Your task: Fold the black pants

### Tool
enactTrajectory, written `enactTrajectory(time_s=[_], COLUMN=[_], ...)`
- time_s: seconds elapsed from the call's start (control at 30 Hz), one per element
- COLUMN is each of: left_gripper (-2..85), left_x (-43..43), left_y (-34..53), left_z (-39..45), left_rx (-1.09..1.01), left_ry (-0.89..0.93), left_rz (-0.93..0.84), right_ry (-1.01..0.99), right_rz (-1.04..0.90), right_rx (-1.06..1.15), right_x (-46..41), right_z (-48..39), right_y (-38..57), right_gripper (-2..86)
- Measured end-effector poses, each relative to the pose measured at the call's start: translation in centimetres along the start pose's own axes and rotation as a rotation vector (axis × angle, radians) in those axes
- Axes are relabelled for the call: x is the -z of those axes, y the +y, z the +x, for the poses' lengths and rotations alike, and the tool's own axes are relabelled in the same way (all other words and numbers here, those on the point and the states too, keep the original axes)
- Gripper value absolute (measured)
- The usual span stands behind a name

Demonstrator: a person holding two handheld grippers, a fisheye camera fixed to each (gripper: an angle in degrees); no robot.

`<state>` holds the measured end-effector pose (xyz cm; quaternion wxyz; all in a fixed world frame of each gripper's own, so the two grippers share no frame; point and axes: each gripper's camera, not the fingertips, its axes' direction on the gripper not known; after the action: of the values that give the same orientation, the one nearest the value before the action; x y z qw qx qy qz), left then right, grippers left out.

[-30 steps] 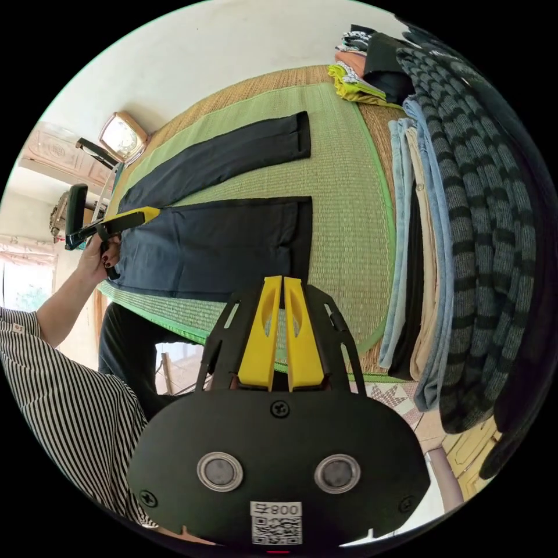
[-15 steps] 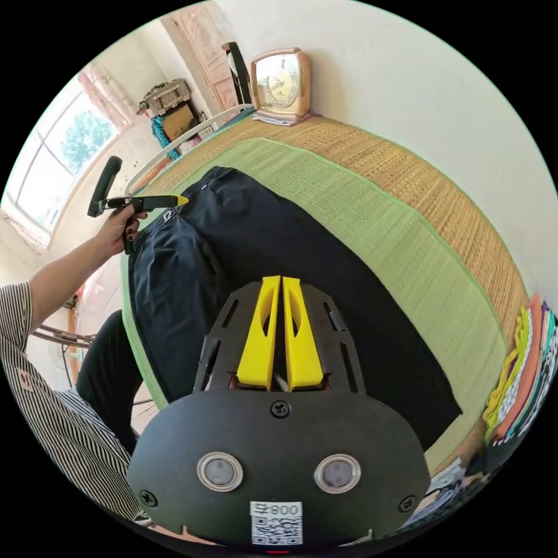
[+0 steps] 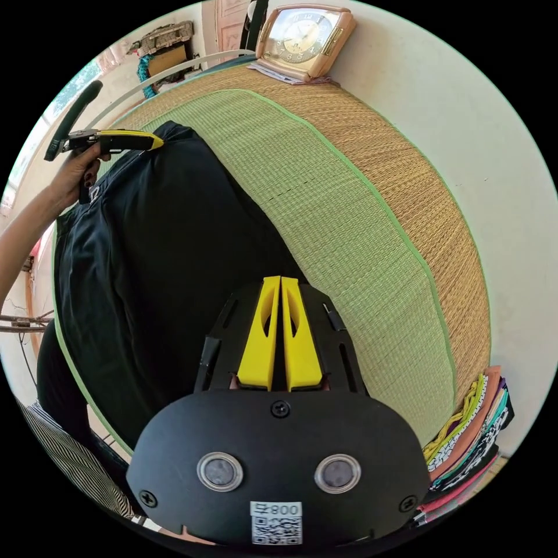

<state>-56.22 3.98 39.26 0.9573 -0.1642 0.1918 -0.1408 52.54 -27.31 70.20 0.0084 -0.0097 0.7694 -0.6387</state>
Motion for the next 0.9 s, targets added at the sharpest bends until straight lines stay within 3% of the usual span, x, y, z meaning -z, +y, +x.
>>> enactTrajectory(time_s=[0.13, 0.33, 0.43, 0.57, 0.63, 0.73, 0.8, 0.87, 0.9], left_gripper=[2.3, 4.6, 6.4, 7.0, 6.9, 6.2, 4.9, 3.7, 3.4], left_x=[3.5, 5.1, 8.6, 12.6, 13.5, 13.8, 13.5, 13.9, 14.0], left_y=[0.3, 0.8, 3.0, 8.7, 11.2, 14.6, 15.8, 16.5, 16.4], left_z=[-1.7, -4.6, -6.3, -8.8, -9.5, -10.9, -11.8, -13.4, -13.8], left_rx=[-0.014, 0.014, 0.002, -0.013, 0.0, 0.048, 0.062, 0.135, 0.153], left_ry=[0.032, 0.006, 0.069, 0.228, 0.22, 0.163, 0.11, 0.153, 0.172], left_rz=[0.11, 0.053, 0.114, 0.116, 0.07, -0.028, -0.089, -0.057, -0.068], right_ry=[0.031, 0.036, 0.048, -0.173, -0.279, -0.362, -0.379, -0.412, -0.415], right_rz=[0.079, -0.039, 0.031, 0.155, 0.204, 0.169, 0.043, -0.044, 0.003], right_rx=[-0.025, -0.079, -0.121, -0.144, -0.081, 0.074, 0.176, 0.19, 0.151], right_x=[2.1, -0.5, 0.5, 2.8, 4.0, 3.9, 1.7, -0.2, 0.1], right_z=[0.1, 1.0, 1.5, 1.0, -1.7, -8.3, -12.9, -14.7, -14.8], right_y=[-1.1, -4.0, -3.9, -2.4, -1.2, 0.4, 1.1, 1.4, 1.7], right_gripper=[0.1, 0.0, 0.6, 3.2, 2.7, 1.0, 0.1, -0.1, -0.2])
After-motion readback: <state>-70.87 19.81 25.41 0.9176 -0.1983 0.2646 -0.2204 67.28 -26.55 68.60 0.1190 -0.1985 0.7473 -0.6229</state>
